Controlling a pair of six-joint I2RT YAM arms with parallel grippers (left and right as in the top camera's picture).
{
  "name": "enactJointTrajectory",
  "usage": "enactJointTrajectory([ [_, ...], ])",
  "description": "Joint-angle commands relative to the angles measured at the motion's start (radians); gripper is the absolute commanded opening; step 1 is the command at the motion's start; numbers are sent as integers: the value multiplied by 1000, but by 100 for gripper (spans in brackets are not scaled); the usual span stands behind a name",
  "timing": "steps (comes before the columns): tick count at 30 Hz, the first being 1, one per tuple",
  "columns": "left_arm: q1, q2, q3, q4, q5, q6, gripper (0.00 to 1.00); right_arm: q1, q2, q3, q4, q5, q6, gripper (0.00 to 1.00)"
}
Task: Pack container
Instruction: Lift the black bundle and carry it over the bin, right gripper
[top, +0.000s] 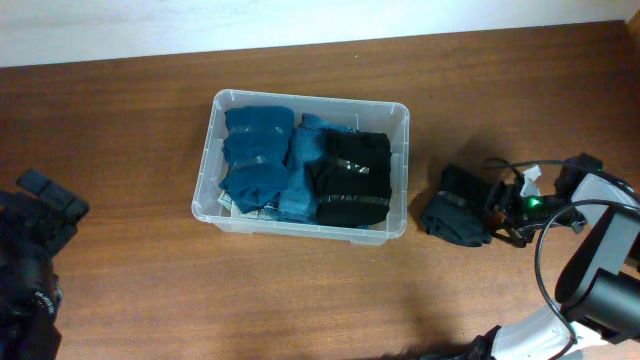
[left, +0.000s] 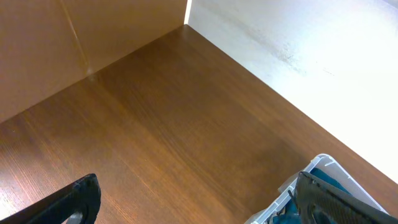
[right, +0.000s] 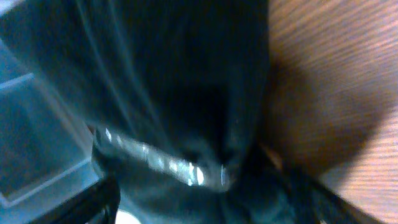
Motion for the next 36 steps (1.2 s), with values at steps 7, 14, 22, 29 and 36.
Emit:
enactJointTrajectory([
  [7, 4, -1, 6, -2, 0, 16, 99, 94, -2, -47, 60, 23, 68, 27],
  [14, 4, -1, 6, -2, 1, 16, 100, 98, -216, 88, -131, -101, 61, 21],
  [22, 4, -1, 6, -2, 0, 16, 100, 222, -550, 268, -119, -344, 236, 15],
  [29, 4, -1, 6, -2, 0, 16, 99, 502, -619, 286, 240, -304, 549, 15],
  [36, 4, -1, 6, -2, 1, 16, 100, 792, -504, 286, 538, -128, 700, 15],
])
